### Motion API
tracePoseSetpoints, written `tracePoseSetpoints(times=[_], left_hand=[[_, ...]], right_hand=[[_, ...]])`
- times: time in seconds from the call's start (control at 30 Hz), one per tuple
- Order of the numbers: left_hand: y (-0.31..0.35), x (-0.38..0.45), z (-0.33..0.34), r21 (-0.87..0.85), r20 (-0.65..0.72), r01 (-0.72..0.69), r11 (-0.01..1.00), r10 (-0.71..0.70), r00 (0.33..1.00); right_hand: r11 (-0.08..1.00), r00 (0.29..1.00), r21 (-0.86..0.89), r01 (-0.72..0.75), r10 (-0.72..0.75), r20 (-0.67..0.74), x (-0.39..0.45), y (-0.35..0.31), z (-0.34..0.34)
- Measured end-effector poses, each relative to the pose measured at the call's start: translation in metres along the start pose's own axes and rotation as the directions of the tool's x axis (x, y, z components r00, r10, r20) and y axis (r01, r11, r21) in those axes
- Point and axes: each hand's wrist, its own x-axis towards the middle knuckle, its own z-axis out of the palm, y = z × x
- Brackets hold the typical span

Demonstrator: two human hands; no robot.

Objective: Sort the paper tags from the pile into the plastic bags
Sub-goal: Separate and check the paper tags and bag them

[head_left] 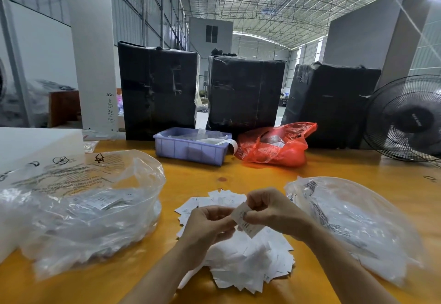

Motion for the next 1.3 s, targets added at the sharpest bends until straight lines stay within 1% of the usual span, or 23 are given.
tracePoseSetpoints(times=[0.03,0.1,0.17,0.2,0.27,0.33,0.43,0.53,0.67,0.87,1.0,1.13,1.3], left_hand=[[-0.001,0.001,0.001,-0.008,-0.054,-0.015,1.000,0.014,0.998],[-0.002,0.003,0.000,-0.055,-0.141,-0.026,0.998,0.018,0.990],[-0.002,0.004,-0.001,-0.111,-0.172,-0.024,0.994,0.004,0.985],[-0.001,0.004,-0.001,-0.131,-0.178,-0.023,0.991,-0.001,0.984],[0.000,0.004,-0.001,-0.182,-0.183,-0.023,0.983,-0.011,0.983],[0.000,0.003,0.000,-0.252,-0.185,-0.027,0.967,-0.021,0.982],[0.001,0.002,0.004,-0.292,-0.183,-0.027,0.956,-0.028,0.983],[0.000,0.001,0.007,-0.289,-0.181,-0.032,0.957,-0.022,0.983],[0.001,0.002,0.007,-0.327,-0.193,-0.037,0.944,-0.028,0.981],[0.002,0.003,0.005,-0.388,-0.204,-0.035,0.921,-0.049,0.978],[0.002,0.002,0.006,-0.387,-0.226,-0.037,0.921,-0.055,0.973],[0.002,0.003,0.005,-0.392,-0.232,-0.037,0.919,-0.060,0.971],[0.001,0.003,0.006,-0.372,-0.226,-0.041,0.927,-0.047,0.973]], right_hand=[[0.999,0.999,0.032,-0.005,0.006,-0.042,0.001,0.000,0.001],[0.993,0.981,0.116,0.005,0.017,-0.191,0.003,0.001,0.001],[0.976,0.941,0.217,0.032,0.044,-0.337,0.006,0.002,-0.002],[0.958,0.923,0.283,0.037,0.076,-0.378,0.006,0.001,-0.002],[0.910,0.896,0.413,0.040,0.151,-0.418,0.008,0.002,-0.001],[0.868,0.889,0.495,0.030,0.203,-0.410,0.009,0.002,0.001],[0.847,0.894,0.531,0.017,0.226,-0.387,0.010,-0.001,0.008],[0.874,0.877,0.486,0.001,0.233,-0.421,0.011,-0.002,0.014],[0.910,0.884,0.414,-0.017,0.208,-0.419,0.009,-0.004,0.021],[0.910,0.894,0.412,-0.035,0.213,-0.395,0.009,-0.005,0.025],[0.904,0.895,0.426,-0.037,0.220,-0.389,0.010,-0.006,0.027],[0.897,0.878,0.442,-0.016,0.224,-0.422,0.010,-0.005,0.026],[0.913,0.882,0.408,-0.018,0.207,-0.424,0.010,-0.006,0.028]])
